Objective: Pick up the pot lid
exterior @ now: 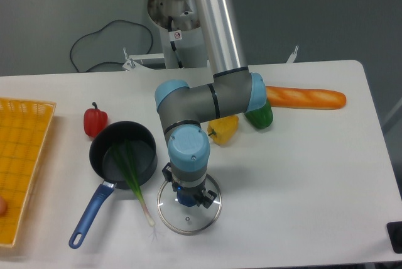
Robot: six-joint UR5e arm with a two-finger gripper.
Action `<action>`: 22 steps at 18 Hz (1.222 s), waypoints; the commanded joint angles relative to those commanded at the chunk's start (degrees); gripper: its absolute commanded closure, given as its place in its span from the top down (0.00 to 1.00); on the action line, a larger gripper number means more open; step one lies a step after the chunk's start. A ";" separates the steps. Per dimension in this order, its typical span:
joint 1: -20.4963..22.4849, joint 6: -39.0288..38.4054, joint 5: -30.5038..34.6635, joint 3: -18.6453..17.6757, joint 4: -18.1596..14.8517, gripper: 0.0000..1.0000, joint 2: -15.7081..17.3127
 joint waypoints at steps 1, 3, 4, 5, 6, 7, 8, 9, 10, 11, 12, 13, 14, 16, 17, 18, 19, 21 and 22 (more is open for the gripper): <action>0.09 0.09 -0.09 0.17 0.09 0.36 0.18; 0.61 0.61 -0.09 1.31 0.00 0.36 0.61; 0.88 1.05 -0.09 1.84 -0.09 0.36 0.62; 0.88 2.97 -0.09 2.02 -0.09 0.36 0.88; 0.88 5.43 0.00 2.02 -0.26 0.36 1.14; 0.97 7.19 0.09 2.02 -0.53 0.36 1.41; 1.23 7.82 0.26 1.85 -0.53 0.36 1.76; 1.32 7.91 0.35 1.76 -0.62 0.36 2.11; 1.32 8.09 0.35 1.67 -0.70 0.36 2.46; 1.41 8.17 0.44 1.58 -1.23 0.36 2.98; 1.67 9.31 0.61 1.23 -1.84 0.36 3.69; 1.67 11.32 0.70 1.23 -2.63 0.36 4.30; 1.85 13.25 0.79 1.23 -3.77 0.36 5.00; 2.72 15.46 0.79 1.23 -6.49 0.36 6.67; 3.16 16.08 0.79 1.14 -7.46 0.36 7.38; 3.34 16.95 0.79 0.88 -8.08 0.36 8.08; 3.69 17.83 0.79 0.53 -8.17 0.36 8.52; 4.30 19.59 0.79 -0.08 -8.52 0.37 9.84; 4.57 19.86 0.79 -0.78 -8.44 0.37 10.63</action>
